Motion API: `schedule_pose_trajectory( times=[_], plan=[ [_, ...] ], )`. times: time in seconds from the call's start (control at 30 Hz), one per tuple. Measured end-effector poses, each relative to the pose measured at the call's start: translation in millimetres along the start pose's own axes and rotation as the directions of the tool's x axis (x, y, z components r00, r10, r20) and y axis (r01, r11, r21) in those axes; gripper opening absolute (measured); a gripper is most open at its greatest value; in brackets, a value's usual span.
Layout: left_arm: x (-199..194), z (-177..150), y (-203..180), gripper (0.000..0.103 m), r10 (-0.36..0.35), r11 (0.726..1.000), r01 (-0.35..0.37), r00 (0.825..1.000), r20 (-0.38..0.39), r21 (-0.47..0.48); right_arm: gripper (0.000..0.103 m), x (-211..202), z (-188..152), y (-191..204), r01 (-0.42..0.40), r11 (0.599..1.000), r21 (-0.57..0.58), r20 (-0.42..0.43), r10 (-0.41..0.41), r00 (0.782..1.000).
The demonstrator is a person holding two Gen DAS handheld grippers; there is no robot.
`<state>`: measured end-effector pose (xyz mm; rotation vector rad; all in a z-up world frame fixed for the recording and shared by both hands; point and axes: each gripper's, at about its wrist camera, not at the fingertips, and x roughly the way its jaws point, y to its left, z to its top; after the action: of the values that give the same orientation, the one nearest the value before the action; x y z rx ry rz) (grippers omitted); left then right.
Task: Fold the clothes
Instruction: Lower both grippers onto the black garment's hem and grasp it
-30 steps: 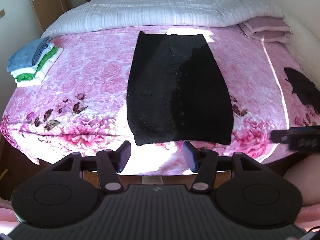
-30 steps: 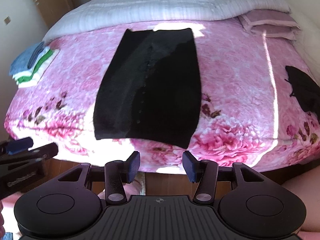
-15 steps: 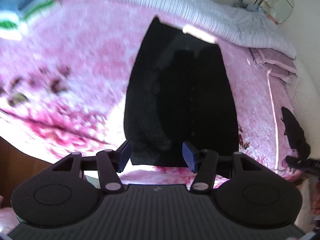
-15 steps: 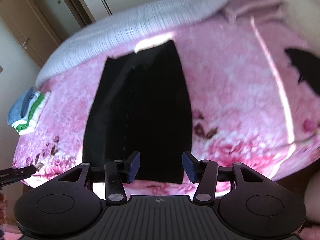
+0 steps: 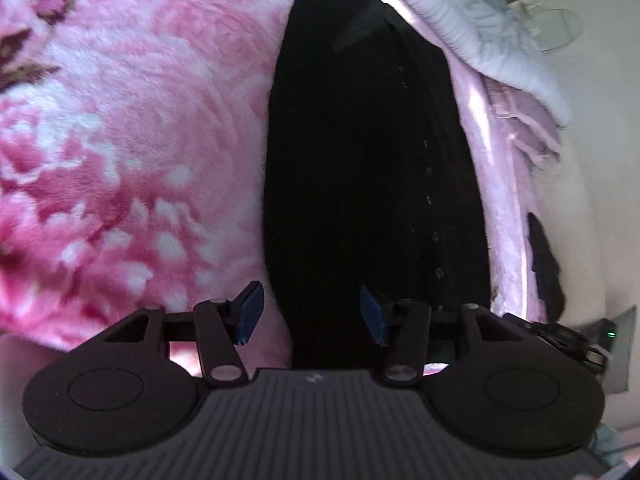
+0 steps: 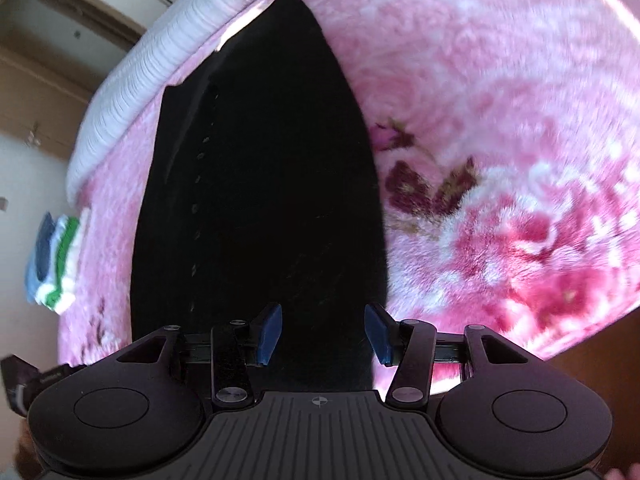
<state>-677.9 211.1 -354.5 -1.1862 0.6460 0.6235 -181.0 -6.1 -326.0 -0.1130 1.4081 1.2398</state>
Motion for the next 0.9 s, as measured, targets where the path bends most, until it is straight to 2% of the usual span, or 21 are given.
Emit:
schedule_pose_trajectory(
  times=[0.1, 0.27, 0.43, 0.57, 0.67, 0.73, 0.9],
  plan=[
    [7.0, -1.3, 21.7, 0.047, -0.084, 0.996, 0.084, 0.996, 0.02, -0.015, 0.051, 7.2, -3.6, -21.4, -0.06, 0.998, 0.012, 0.031, 0.06, 0.998],
    [6.1, -7.7, 39.2, 0.047, -0.212, 0.977, 0.212, 0.975, 0.063, 0.009, 0.051, 5.3, -22.4, -42.4, -0.146, 0.989, 0.021, 0.107, 0.143, 0.984],
    [16.5, -18.4, 38.4, 0.047, -0.308, 0.95, 0.31, 0.95, 0.043, -0.039, 0.051, 4.1, -39.0, -46.3, -0.199, 0.976, 0.089, 0.106, 0.19, 0.976],
    [23.7, -25.7, 35.6, 0.047, -0.325, 0.944, 0.327, 0.943, 0.067, -0.026, 0.051, 5.2, -40.1, -48.6, -0.226, 0.966, 0.125, 0.103, 0.214, 0.971],
    [23.8, -24.9, 45.4, 0.044, -0.361, 0.926, 0.369, 0.928, 0.097, -0.079, 0.051, 8.4, -37.1, -55.0, -0.255, 0.957, 0.138, 0.098, 0.243, 0.965],
    [25.3, -22.8, 49.8, 0.039, -0.362, 0.923, 0.371, 0.927, 0.102, -0.103, 0.05, 11.2, -34.8, -59.6, -0.279, 0.951, 0.133, 0.091, 0.268, 0.959],
    [31.5, -20.3, 44.0, 0.033, -0.359, 0.929, 0.365, 0.929, 0.083, -0.068, 0.048, 26.6, -27.6, -67.8, -0.362, 0.922, 0.14, 0.081, 0.353, 0.932]
  ],
)
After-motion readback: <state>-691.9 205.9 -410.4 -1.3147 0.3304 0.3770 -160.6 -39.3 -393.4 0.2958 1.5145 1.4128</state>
